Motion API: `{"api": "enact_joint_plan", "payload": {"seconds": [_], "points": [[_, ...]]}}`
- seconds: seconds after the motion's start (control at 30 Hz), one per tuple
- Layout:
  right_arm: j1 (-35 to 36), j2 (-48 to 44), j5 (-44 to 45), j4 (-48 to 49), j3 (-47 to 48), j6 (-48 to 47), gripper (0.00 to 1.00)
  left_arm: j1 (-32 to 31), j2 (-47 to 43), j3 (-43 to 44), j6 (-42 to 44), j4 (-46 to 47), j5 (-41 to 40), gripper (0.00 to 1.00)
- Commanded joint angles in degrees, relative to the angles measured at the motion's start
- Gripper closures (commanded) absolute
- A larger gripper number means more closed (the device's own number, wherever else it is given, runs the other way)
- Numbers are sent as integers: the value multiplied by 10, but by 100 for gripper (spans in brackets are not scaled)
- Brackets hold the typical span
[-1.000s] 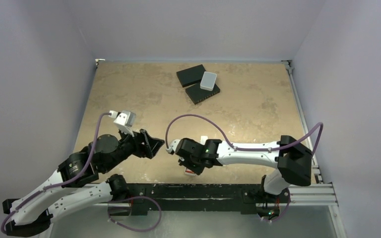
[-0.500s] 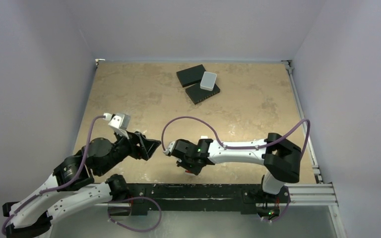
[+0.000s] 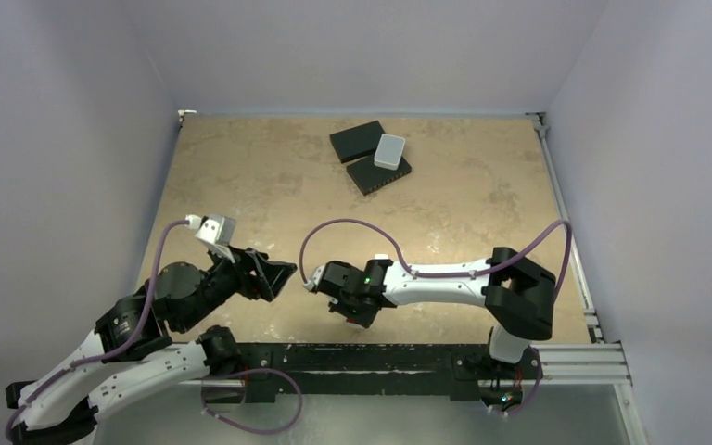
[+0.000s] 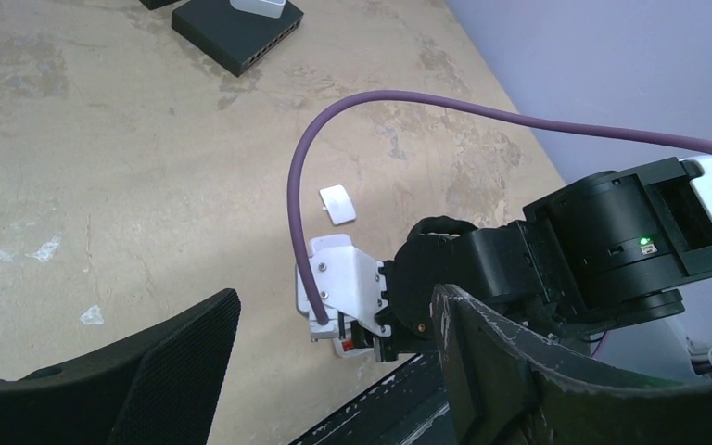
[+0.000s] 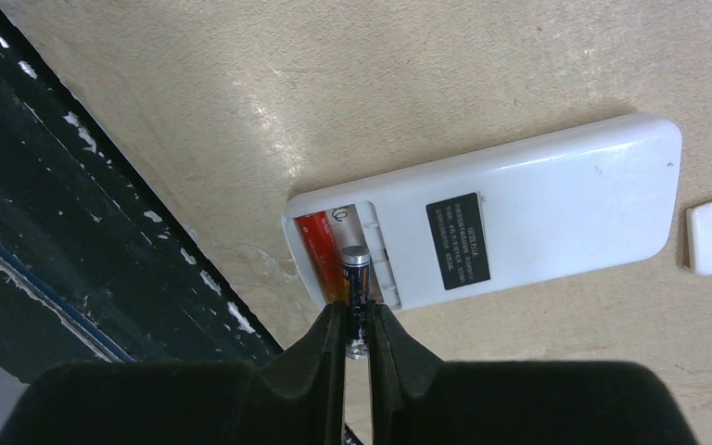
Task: Load the batteries into the remote control
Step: Load the battery into the remote control.
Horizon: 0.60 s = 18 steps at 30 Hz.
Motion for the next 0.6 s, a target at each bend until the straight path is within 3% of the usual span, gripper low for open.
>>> {"api": "enact_joint_plan", "payload": {"seconds": [0.0, 0.57], "points": [[1, -2, -2, -3, 22, -11, 81, 2, 6, -2, 13, 9, -4, 24], [1, 6, 1, 4, 27, -11, 75, 2, 5, -3, 14, 9, -4, 23]]}}
